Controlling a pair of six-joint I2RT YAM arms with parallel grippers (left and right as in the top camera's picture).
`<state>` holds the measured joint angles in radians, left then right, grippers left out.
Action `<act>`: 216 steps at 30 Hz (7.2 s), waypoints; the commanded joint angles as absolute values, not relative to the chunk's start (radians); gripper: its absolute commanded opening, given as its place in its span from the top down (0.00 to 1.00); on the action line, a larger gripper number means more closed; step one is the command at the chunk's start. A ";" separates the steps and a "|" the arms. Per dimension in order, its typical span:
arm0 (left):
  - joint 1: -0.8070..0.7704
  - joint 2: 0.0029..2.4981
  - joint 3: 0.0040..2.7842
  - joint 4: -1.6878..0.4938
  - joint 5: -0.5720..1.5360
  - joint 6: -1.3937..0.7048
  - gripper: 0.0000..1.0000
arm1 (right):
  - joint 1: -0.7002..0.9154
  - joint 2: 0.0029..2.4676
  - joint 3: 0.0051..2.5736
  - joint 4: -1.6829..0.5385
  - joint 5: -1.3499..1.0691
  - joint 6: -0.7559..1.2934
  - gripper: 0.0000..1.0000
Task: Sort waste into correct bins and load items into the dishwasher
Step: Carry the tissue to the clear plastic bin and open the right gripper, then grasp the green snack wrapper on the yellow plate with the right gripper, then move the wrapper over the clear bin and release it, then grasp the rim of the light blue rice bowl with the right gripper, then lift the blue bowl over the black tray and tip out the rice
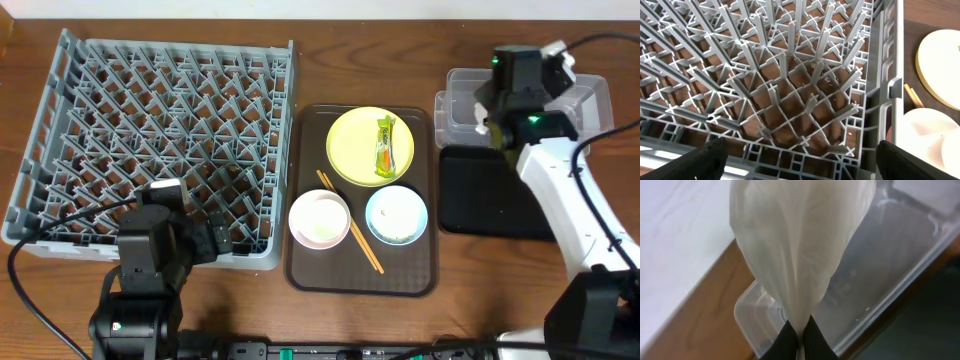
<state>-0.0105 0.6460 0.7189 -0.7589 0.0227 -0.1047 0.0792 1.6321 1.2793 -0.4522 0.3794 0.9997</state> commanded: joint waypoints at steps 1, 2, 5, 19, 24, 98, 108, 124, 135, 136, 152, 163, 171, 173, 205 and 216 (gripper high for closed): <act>-0.015 0.645 0.743 -0.759 0.014 -0.110 0.03 | 0.040 1.669 1.275 -0.429 0.304 1.140 0.89; -0.015 0.645 0.743 -0.759 0.014 -0.110 0.03 | 0.032 1.679 1.275 -0.408 0.289 1.139 0.78; -0.015 0.645 0.743 -0.759 0.014 -0.110 0.03 | 0.023 1.695 1.275 -0.343 0.251 1.061 0.37; -0.015 0.645 0.743 -0.759 0.014 -0.110 0.03 | 0.187 1.689 1.275 -0.292 -0.127 0.342 0.01; -0.015 0.645 0.743 -0.759 0.014 -0.110 0.03 | 0.319 1.721 1.263 -0.364 0.025 0.297 0.01; -0.015 0.645 0.743 -0.781 0.014 -0.110 0.03 | 0.257 1.428 1.255 -0.984 -0.347 0.022 0.12; -0.015 0.645 0.743 -0.781 0.014 -0.110 0.03 | 0.508 1.439 1.050 -0.874 -0.236 0.023 0.42; -0.015 0.645 0.743 -0.784 0.014 -0.110 0.02 | 0.619 1.453 0.746 -0.519 -0.184 0.100 0.62; -0.015 0.645 0.743 -0.785 0.014 -0.110 0.03 | 0.650 1.454 0.717 -0.476 -0.145 0.096 0.78; -0.015 0.645 0.743 -0.785 0.014 -0.110 0.03 | 0.654 1.455 0.715 -0.477 -0.136 0.096 0.78; -0.015 0.645 0.743 -0.785 0.014 -0.110 0.03 | 0.669 1.460 0.693 -0.489 -0.116 0.100 0.87; -0.015 0.645 0.743 -0.785 0.014 -0.110 0.02 | 0.668 1.458 0.702 -0.464 -0.115 0.101 0.99; -0.015 0.645 0.743 -0.785 0.014 -0.110 0.03 | 0.648 1.389 0.848 -0.466 -0.004 0.205 0.99; -0.015 0.645 0.743 -0.785 0.014 -0.110 0.03 | 0.628 1.365 0.889 -0.475 -0.005 0.218 0.99; -0.015 0.645 0.743 -0.785 0.014 -0.110 0.03 | -0.175 1.433 0.825 -0.423 -0.900 0.318 0.99; -0.015 0.645 0.743 -0.785 0.014 -0.110 0.03 | -0.368 1.590 0.821 -0.402 -1.185 0.321 0.99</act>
<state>-0.0105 0.6464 0.7212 -0.7830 0.0223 -0.1047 -0.3317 1.5593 0.8234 -0.4053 -1.0279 0.3294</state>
